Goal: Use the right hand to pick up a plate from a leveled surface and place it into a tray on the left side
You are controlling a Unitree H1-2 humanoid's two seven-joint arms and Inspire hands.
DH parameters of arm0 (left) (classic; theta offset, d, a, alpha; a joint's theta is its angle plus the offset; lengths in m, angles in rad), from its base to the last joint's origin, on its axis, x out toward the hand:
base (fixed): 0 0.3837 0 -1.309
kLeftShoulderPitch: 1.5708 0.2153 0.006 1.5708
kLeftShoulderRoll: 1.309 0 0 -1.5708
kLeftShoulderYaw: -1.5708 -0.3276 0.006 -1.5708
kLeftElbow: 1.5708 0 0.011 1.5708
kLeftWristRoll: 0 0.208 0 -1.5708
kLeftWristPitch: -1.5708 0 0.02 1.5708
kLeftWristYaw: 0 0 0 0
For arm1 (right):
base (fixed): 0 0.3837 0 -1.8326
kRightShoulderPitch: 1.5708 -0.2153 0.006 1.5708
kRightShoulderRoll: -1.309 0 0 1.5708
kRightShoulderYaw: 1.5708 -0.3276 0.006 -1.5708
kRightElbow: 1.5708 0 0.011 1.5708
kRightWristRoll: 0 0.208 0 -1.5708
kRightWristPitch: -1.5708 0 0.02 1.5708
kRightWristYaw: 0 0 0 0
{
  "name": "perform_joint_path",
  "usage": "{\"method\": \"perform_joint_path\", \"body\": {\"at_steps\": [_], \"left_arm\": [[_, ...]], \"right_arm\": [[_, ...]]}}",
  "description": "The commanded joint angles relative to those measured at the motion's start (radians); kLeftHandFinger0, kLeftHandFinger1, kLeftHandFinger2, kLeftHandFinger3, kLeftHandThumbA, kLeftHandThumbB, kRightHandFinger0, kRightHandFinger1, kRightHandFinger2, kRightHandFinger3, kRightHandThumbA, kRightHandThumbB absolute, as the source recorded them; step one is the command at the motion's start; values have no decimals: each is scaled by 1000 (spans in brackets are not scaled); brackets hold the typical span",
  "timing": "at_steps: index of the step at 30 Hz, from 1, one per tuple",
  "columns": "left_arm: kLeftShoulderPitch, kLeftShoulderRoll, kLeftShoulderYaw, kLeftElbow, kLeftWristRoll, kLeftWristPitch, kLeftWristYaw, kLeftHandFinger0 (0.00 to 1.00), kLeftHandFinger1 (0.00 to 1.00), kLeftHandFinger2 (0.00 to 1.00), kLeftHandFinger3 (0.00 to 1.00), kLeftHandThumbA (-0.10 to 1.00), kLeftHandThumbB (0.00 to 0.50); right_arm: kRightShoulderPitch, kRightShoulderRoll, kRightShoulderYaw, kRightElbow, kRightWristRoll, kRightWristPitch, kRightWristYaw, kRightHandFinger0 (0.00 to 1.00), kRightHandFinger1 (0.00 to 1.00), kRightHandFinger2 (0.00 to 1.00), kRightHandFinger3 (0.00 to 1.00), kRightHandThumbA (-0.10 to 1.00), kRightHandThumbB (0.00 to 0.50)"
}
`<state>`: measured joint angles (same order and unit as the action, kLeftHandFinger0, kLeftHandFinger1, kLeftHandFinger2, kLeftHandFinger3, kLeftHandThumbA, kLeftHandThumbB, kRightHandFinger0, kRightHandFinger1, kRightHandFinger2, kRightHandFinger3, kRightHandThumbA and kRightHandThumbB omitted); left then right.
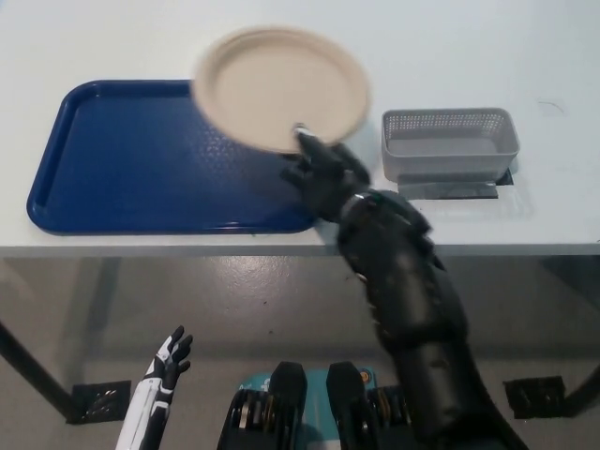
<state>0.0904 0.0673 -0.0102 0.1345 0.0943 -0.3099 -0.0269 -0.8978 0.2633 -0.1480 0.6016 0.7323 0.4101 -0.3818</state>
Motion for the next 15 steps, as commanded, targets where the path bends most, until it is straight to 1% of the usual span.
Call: {"method": "perform_joint_path", "body": {"at_steps": [1, 2, 5, 6, 7, 8, 9, 10, 11, 13, 15], "left_arm": [[-13, 16, -13, -23, 15, -6, -8, 1000, 1000, 1000, 1000, 1000, 0], [-14, 17, -14, -22, 17, -7, -8, 1000, 1000, 1000, 1000, 1000, 0], [-14, 20, -16, -27, 19, -1, -10, 1000, 1000, 1000, 1000, 1000, 0], [-14, 20, -16, -29, 14, 1, -13, 1000, 1000, 1000, 1000, 1000, 0], [-15, 19, -17, -31, 15, 5, -12, 1000, 1000, 1000, 1000, 1000, 0], [-15, 18, -18, -33, 19, 8, -10, 1000, 1000, 1000, 1000, 1000, 0], [-16, 19, -19, -33, 25, 9, -8, 1000, 1000, 1000, 1000, 1000, 0], [-18, 19, -19, -31, 27, 7, -8, 1000, 1000, 1000, 1000, 1000, 0], [-21, 19, -19, -29, 28, 6, -8, 1000, 1000, 1000, 1000, 1000, 2], [-25, 18, -20, -29, 27, 3, -8, 1000, 1000, 1000, 1000, 1000, 1], [-28, 18, -21, -28, 20, 5, -12, 1000, 1000, 1000, 1000, 1000, 7]], "right_arm": [[-156, 45, -25, 124, -53, -125, 56, 0, 146, 624, 823, 262, 0], [-176, 49, -32, 162, -58, -141, 60, 0, 127, 612, 837, 266, 0], [-218, 56, -42, 257, -76, -189, 85, 0, 111, 590, 821, 264, 0], [-238, 59, -49, 300, -78, -201, 87, 0, 98, 583, 775, 228, 0], [-263, 61, -54, 354, -86, -217, 88, 0, 84, 567, 746, 238, 0], [-278, 64, -57, 388, -92, -231, 90, 0, 82, 569, 746, 232, 0], [-298, 70, -66, 435, -96, -255, 91, 0, 87, 582, 767, 175, 0], [-310, 73, -72, 461, -100, -267, 93, 0, 89, 586, 773, 170, 0], [-321, 75, -76, 485, -104, -277, 92, 0, 108, 622, 821, 144, 0], [-352, 79, -80, 552, -118, -305, 91, 0, 148, 699, 876, 78, 0], [-382, 84, -81, 613, -133, -326, 83, 0, 151, 707, 832, 37, 0]]}}
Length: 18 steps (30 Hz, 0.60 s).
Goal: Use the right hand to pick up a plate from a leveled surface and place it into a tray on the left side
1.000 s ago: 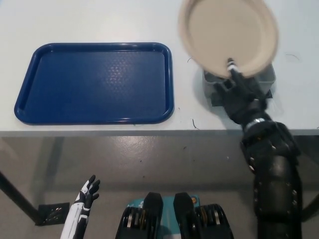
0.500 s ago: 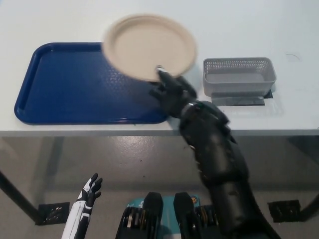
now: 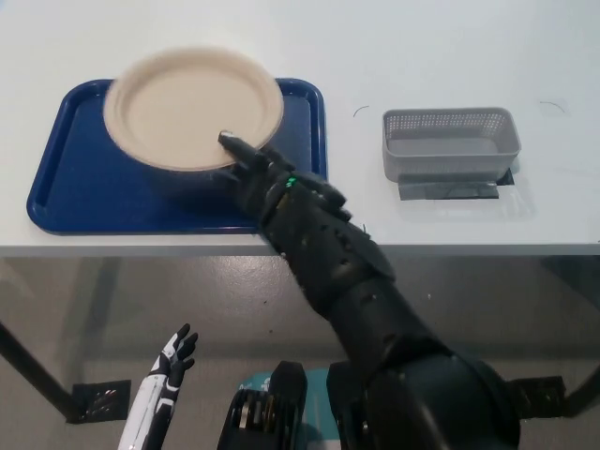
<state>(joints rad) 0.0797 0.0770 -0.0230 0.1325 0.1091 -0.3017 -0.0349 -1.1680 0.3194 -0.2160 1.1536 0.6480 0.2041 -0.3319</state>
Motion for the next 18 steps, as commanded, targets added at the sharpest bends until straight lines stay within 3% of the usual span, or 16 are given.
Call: {"method": "perform_joint_path", "body": {"at_steps": [1, 3, 5, 6, 7, 8, 9, 10, 14, 18], "left_arm": [[-17, 8, -8, -28, -1, 1, -7, 1000, 1000, 1000, 1000, 1000, 8], [-18, 7, -10, -34, 5, 7, -5, 1000, 1000, 1000, 1000, 1000, 9], [-17, 8, -12, -36, 4, 8, -6, 1000, 1000, 1000, 1000, 1000, 9], [-18, 11, -13, -36, 5, 8, -8, 1000, 1000, 1000, 1000, 1000, 2], [-17, 12, -14, -38, 3, 10, -9, 1000, 1000, 1000, 1000, 1000, 0], [-16, 13, -15, -41, 1, 13, -11, 1000, 1000, 1000, 1000, 1000, 0], [-16, 13, -15, -42, -1, 15, -12, 1000, 1000, 1000, 1000, 1000, 0], [-16, 14, -16, -42, -1, 16, -12, 1000, 1000, 1000, 1000, 1000, 0], [-27, 17, -18, -30, 1, 11, -13, 1000, 1000, 1000, 1000, 1000, 11], [-25, 15, -18, -31, -4, 9, -13, 1000, 1000, 1000, 1000, 1000, 6]], "right_arm": [[-120, 29, -19, 80, -48, -128, 36, 0, 149, 703, 828, 34, 0], [-135, 28, -35, 113, -46, -150, 39, 0, 137, 666, 785, 95, 0], [-144, 24, -51, 138, -44, -162, 45, 0, 146, 670, 734, 375, 0], [-145, 13, -62, 147, -37, -148, 69, 2, 251, 740, 801, 691, 107], [-141, 9, -77, 145, -23, -136, 104, 421, 720, 1000, 1000, 963, 399], [-134, 3, -95, 139, -3, -118, 153, 569, 894, 1000, 1000, 997, 279], [-124, -2, -105, 129, 9, -111, 216, 924, 1000, 1000, 1000, 1000, 330], [-112, -10, -106, 122, 12, -89, 298, 1000, 1000, 1000, 1000, 1000, 365], [-99, -35, -131, 117, 34, -72, 439, 1000, 1000, 1000, 1000, 1000, 447], [-97, -35, -138, 105, 31, -72, 455, 1000, 1000, 1000, 1000, 1000, 462]]}}
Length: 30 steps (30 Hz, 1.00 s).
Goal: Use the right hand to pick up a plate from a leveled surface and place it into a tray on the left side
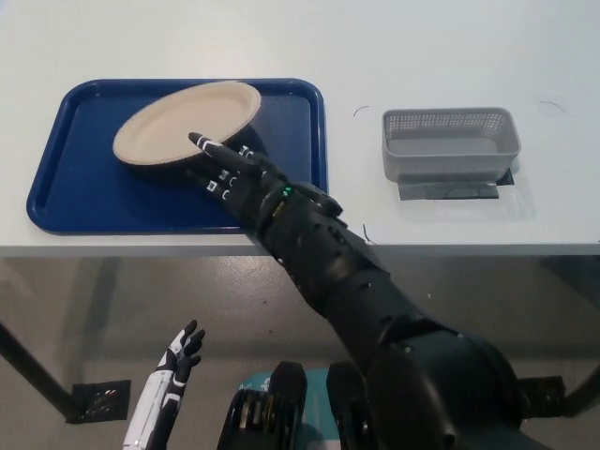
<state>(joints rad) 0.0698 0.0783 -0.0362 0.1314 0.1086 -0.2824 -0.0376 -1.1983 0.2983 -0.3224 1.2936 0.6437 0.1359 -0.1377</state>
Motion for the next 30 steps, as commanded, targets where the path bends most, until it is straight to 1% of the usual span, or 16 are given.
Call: {"method": "perform_joint_path", "body": {"at_steps": [1, 5, 9, 10, 11, 12, 14, 15, 18, 21, 22, 24, 26, 27, 28, 30], "left_arm": [[-15, 15, -6, -27, -1, -13, -9, 1000, 1000, 1000, 1000, 1000, 0], [-13, 15, -10, -30, 4, -14, -9, 1000, 1000, 1000, 1000, 1000, 2], [-17, 16, -15, -29, 6, -10, -11, 1000, 1000, 1000, 1000, 1000, 7], [-21, 16, -16, -26, 7, -13, -9, 1000, 1000, 1000, 1000, 1000, 3], [-21, 16, -16, -26, 5, -11, -9, 1000, 1000, 1000, 1000, 1000, 3], [-21, 17, -18, -28, 3, -7, -12, 1000, 1000, 1000, 1000, 1000, 13], [-21, 17, -18, -29, 4, -7, -11, 1000, 1000, 1000, 1000, 1000, 22], [-20, 17, -17, -31, 5, -3, -10, 1000, 1000, 1000, 1000, 1000, 22], [-35, 27, -15, -32, 1, 3, -18, 1000, 1000, 1000, 1000, 1000, 7], [-39, 28, -13, -28, -4, 8, -20, 1000, 1000, 1000, 1000, 1000, 26], [-39, 29, -14, -23, -6, 6, -22, 1000, 1000, 1000, 1000, 1000, 27], [-40, 29, -15, -17, -12, 3, -26, 1000, 1000, 1000, 1000, 1000, 52], [-41, 28, -15, -12, -12, -3, -25, 1000, 1000, 1000, 1000, 1000, 42], [-41, 29, -15, -12, -15, -4, -28, 1000, 1000, 1000, 1000, 1000, 37], [-42, 30, -15, -15, -17, 1, -29, 1000, 1000, 1000, 1000, 1000, 29], [-41, 32, -16, -15, -15, -2, -30, 1000, 1000, 1000, 1000, 1000, 19]], "right_arm": [[-66, -13, -37, -44, 39, -3, 265, 1000, 1000, 1000, 1000, 1000, 454], [-58, -12, -54, -65, 43, 3, 282, 1000, 1000, 1000, 1000, 1000, 449], [-19, -15, -36, -141, 31, 47, 322, 1000, 1000, 1000, 1000, 1000, 460], [24, -12, -19, -221, 30, 89, 325, 1000, 1000, 1000, 1000, 1000, 447], [48, -7, -11, -265, 31, 111, 327, 1000, 1000, 1000, 1000, 1000, 450], [93, -1, 7, -350, 32, 152, 325, 1000, 1000, 1000, 1000, 1000, 442], [212, 15, 61, -584, 45, 273, 309, 1000, 1000, 1000, 1000, 1000, 416], [307, 14, 134, -760, 102, 329, 266, 1000, 1000, 1000, 1000, 1000, 413], [434, -35, 286, -980, 242, 334, 194, 1000, 1000, 1000, 1000, 1000, 438], [566, -140, 453, -1231, 418, 334, 115, 1000, 1000, 1000, 1000, 1000, 448], [623, -189, 507, -1347, 493, 334, 71, 1000, 1000, 1000, 1000, 1000, 447], [682, -248, 556, -1474, 583, 334, 29, 1000, 1000, 1000, 1000, 1000, 442], [713, -278, 577, -1541, 625, 334, 4, 1000, 1000, 1000, 1000, 1000, 443], [743, -306, 595, -1610, 649, 334, -16, 1000, 1000, 1000, 1000, 1000, 451], [781, -332, 607, -1687, 667, 334, -21, 1000, 1000, 1000, 1000, 1000, 447], [813, -354, 614, -1748, 693, 334, -18, 1000, 1000, 1000, 1000, 1000, 440]]}}
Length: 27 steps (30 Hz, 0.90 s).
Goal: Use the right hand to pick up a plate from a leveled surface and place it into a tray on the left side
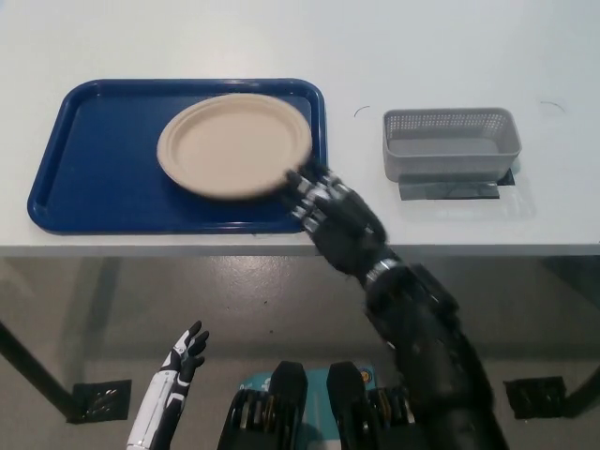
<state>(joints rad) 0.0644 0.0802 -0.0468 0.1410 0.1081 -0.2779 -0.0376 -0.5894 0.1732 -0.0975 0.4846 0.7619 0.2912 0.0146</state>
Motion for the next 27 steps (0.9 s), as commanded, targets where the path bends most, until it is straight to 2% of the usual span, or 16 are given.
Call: {"method": "perform_joint_path", "body": {"at_steps": [1, 3, 5, 11, 14, 17, 19, 21, 23, 27], "left_arm": [[-35, 32, -7, -24, -7, -10, -28, 1000, 1000, 1000, 1000, 1000, 6], [-43, 32, -11, -15, 10, -9, -23, 1000, 1000, 1000, 1000, 1000, 8], [-45, 34, -13, -13, 15, -6, -25, 1000, 1000, 1000, 1000, 1000, 33], [-43, 28, -7, -17, -8, 1, -28, 1000, 1000, 1000, 1000, 1000, 45], [-33, 24, -11, -29, -10, 21, -32, 1000, 1000, 1000, 1000, 1000, 43], [-34, 27, -11, -25, -5, 20, -31, 1000, 1000, 1000, 1000, 1000, 41], [-44, 29, -12, -11, 2, 12, -30, 1000, 1000, 1000, 1000, 1000, 48], [-45, 28, -13, -6, 0, 5, -29, 1000, 1000, 1000, 1000, 1000, 34], [-46, 25, -14, -1, -4, 0, -30, 1000, 1000, 1000, 1000, 1000, 20], [-40, 19, -12, 5, -21, -3, -33, 1000, 1000, 1000, 1000, 1000, 20]], "right_arm": [[224, -243, 392, -979, 594, 179, -170, 1000, 1000, 1000, 1000, 1000, 442], [252, -279, 394, -1050, 597, 179, -155, 1000, 1000, 1000, 1000, 1000, 447], [279, -308, 400, -1132, 597, 179, -180, 1000, 1000, 1000, 1000, 1000, 468], [332, -352, 369, -1298, 597, 179, -93, 1000, 1000, 1000, 1000, 1000, 462], [364, -377, 329, -1385, 578, 176, -48, 1000, 1000, 1000, 1000, 1000, 498], [410, -402, 316, -1434, 528, 123, 3, 1000, 1000, 1000, 1000, 1000, 500], [476, -420, 313, -1435, 486, 66, 85, 1000, 1000, 1000, 1000, 1000, 500], [557, -427, 307, -1435, 430, 16, 151, 1000, 1000, 1000, 1000, 1000, 500], [667, -438, 294, -1435, 460, -20, 195, 1000, 1000, 1000, 1000, 1000, 500], [793, -446, 260, -1375, 474, -17, 219, 1000, 1000, 1000, 1000, 1000, 500]]}}
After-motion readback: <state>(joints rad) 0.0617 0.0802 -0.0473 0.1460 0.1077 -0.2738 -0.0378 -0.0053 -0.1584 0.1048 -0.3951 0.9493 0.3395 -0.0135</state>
